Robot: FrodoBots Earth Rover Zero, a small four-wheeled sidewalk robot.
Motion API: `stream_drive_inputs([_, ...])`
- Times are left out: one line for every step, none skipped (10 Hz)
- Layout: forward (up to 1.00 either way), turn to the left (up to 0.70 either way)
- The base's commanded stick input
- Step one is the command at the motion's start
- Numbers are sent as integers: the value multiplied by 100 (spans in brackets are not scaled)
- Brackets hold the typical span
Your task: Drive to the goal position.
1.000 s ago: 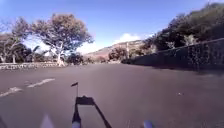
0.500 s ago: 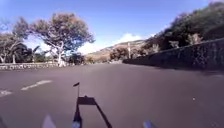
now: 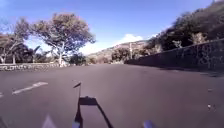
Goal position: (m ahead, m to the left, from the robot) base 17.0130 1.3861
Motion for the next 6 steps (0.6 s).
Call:
stream_drive_inputs([70,0])
stream_drive_inputs([70,0])
stream_drive_inputs([70,0])
stream_drive_inputs([70,0])
stream_drive_inputs([70,0])
stream_drive_inputs([70,0])
